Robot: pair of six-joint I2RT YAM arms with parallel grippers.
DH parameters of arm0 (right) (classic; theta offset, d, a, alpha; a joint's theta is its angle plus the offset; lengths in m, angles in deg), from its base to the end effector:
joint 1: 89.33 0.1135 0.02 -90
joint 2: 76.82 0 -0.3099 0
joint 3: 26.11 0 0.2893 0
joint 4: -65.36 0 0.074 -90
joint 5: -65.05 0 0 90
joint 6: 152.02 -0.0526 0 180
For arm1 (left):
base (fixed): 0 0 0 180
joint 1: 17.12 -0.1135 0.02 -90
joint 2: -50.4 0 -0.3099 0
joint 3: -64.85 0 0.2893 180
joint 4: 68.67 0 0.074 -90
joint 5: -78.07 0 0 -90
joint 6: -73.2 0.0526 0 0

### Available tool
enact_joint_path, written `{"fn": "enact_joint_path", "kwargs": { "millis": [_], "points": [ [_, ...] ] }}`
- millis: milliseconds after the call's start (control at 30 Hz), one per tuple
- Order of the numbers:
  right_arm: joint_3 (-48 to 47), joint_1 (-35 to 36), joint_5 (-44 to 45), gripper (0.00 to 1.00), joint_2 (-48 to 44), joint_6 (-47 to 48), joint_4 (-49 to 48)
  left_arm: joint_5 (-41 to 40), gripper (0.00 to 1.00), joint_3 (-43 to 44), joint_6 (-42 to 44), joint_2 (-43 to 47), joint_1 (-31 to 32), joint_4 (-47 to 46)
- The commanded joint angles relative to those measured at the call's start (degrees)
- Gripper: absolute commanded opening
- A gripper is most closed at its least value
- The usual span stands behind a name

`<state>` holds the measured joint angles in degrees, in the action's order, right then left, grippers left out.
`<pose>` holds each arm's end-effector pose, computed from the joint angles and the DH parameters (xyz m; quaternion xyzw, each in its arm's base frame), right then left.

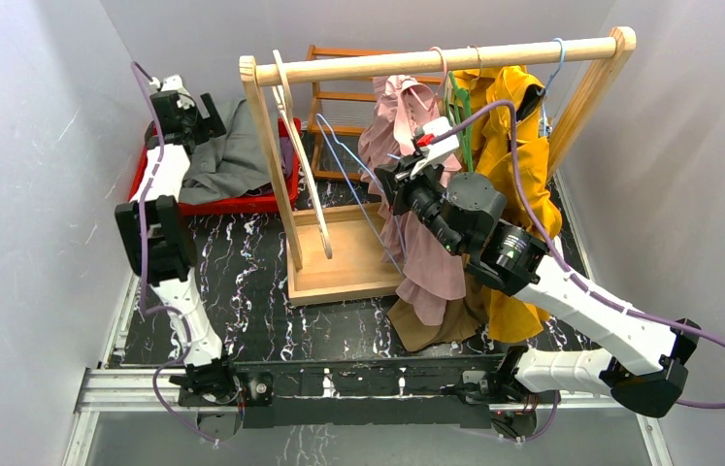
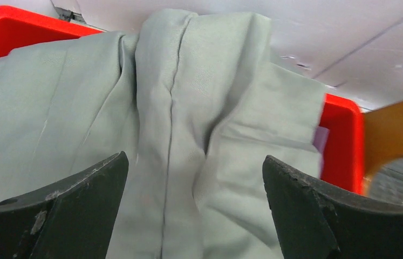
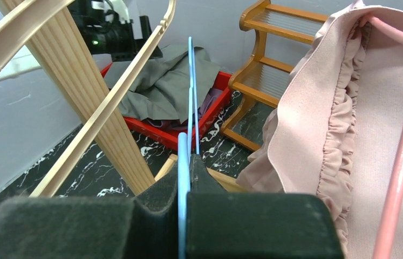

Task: Remove the skirt from the hanger
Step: Place the skirt in the bin.

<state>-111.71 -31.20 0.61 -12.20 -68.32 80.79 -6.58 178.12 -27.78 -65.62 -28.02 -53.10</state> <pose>0.1661 0.2243 0.5088 -0.1391 0.6611 0.2592 0.6902 0.5556 0.1020 0.3384 -0.1268 0.8002 -0.0382 0.5849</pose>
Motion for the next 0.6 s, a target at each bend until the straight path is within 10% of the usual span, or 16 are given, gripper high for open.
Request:
{"fn": "enact_joint_path", "kwargs": {
  "millis": [0,267,567],
  "points": [
    [-2.9,-0.1,1.3,0.00,-0.2,0.0,-1.3,-1.6,0.95,10.4,3.6,-8.4,0.9,-2.5],
    [-5.0,0.0,1.4,0.00,2.1,0.6,-0.3,-11.1,0.96,23.8,10.5,-23.0,4.5,-2.1],
    [-4.7,0.0,-0.5,0.00,3.1,-0.1,-1.7,-13.6,0.23,4.7,12.9,-9.9,4.3,-9.4]
  ]
}}
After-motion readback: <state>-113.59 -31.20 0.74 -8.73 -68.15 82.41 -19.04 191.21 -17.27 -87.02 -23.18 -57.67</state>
